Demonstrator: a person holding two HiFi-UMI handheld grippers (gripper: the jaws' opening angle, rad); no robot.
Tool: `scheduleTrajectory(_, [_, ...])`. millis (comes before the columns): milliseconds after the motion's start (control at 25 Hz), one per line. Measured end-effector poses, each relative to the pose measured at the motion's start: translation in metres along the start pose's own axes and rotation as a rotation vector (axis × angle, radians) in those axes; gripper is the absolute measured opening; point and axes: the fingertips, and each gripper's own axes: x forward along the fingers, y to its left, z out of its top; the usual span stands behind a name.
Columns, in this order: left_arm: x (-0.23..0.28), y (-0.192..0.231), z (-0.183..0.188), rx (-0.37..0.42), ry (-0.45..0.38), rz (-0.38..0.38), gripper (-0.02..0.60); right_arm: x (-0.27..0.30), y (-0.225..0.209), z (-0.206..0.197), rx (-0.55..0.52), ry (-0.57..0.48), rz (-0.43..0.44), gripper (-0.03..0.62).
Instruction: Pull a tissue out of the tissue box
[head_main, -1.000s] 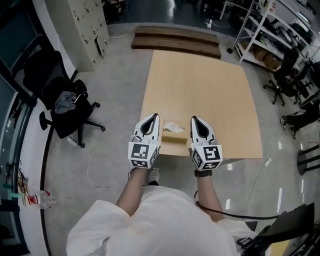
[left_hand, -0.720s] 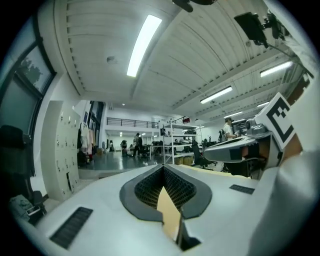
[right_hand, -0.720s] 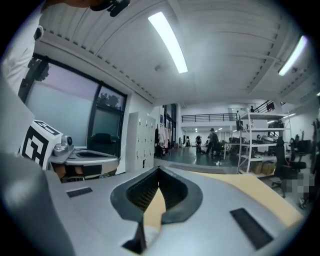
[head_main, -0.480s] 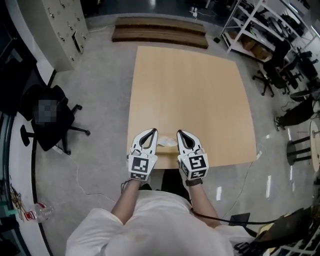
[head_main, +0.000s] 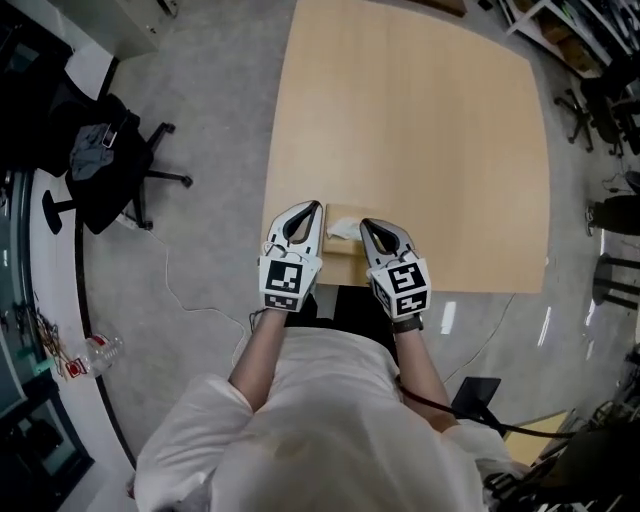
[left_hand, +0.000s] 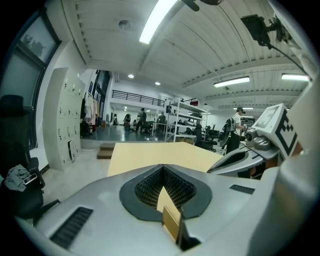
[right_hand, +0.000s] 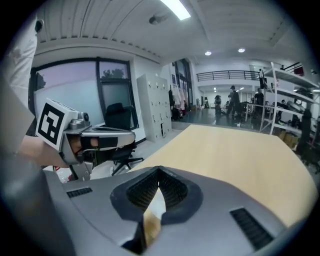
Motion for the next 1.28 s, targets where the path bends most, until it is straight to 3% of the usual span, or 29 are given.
scheduleTrajectory(280, [0.019,0.006,-0.027,-0.013,0.053,-0.036,0.000,0.035,0.014,-0.021,-0.050,0.067,0.062,0.006])
scheduleTrajectory(520, [0.022,0.001,-0.035,-0.018,0.076,-0.066,0.000,0.049,0.016,-0.036,-0.066,0.138,0.051,0.185])
scheduleTrajectory(600, [0.023,-0.001,-0.034,-0.014,0.076,-0.076,0.000,0.053,0.017,-0.043,-0.071,0.174,0.056,0.209])
scheduleTrajectory(1000, [0.016,-0.003,-0.032,0.000,0.070,-0.089,0.000,0.062,0.018,-0.061,-0.054,0.229,0.025,0.201])
scheduleTrajectory(1280, [0.002,-0.003,-0.024,0.003,0.048,-0.090,0.000,0.057,0.021,-0.062,-0.099,0.213,-0.031,0.031])
